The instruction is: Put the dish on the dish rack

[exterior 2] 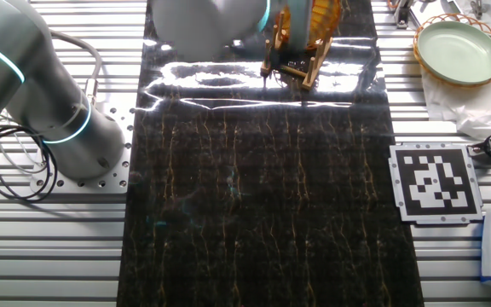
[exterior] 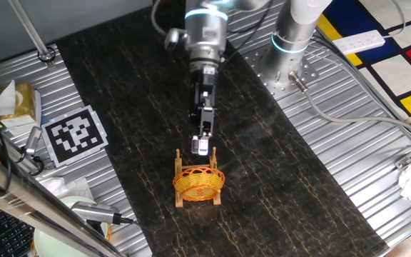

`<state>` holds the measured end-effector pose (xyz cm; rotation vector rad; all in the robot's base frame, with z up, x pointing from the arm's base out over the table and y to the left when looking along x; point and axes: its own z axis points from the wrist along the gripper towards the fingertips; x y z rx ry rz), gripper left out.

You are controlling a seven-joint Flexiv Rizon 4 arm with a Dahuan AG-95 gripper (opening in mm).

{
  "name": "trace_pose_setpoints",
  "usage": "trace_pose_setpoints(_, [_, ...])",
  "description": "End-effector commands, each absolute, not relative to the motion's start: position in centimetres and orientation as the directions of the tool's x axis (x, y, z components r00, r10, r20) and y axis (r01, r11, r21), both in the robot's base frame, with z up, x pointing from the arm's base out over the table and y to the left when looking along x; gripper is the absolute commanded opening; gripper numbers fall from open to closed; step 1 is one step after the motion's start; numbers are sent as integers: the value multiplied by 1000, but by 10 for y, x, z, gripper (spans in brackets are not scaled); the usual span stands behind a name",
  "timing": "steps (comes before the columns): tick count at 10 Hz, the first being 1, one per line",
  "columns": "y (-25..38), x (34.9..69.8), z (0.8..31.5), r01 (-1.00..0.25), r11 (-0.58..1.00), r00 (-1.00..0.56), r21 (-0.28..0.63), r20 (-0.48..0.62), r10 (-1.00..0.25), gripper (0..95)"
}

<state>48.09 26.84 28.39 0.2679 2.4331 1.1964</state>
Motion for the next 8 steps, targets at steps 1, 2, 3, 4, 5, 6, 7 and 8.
trace_pose_setpoints(1, [264, 467, 286, -84, 950, -948, 301, -317, 16, 0])
trace_pose_setpoints(2, [259, 460, 285, -134, 982, -960, 136, -264, -94, 0])
trace_pose_setpoints(3, [256, 457, 286, -146, 988, -975, 52, -177, -135, 0])
trace_pose_setpoints(4, [250, 454, 289, -153, 988, -987, -23, -49, -154, 0])
trace_pose_setpoints(5, [239, 448, 290, -182, 978, -982, -104, 71, -175, 0])
trace_pose_setpoints(6, [230, 442, 290, -211, 966, -975, -150, 102, -197, 0])
trace_pose_setpoints(7, [230, 442, 290, -211, 966, -975, -150, 102, -197, 0])
trace_pose_setpoints(8, [230, 442, 290, -211, 966, -975, -150, 102, -197, 0])
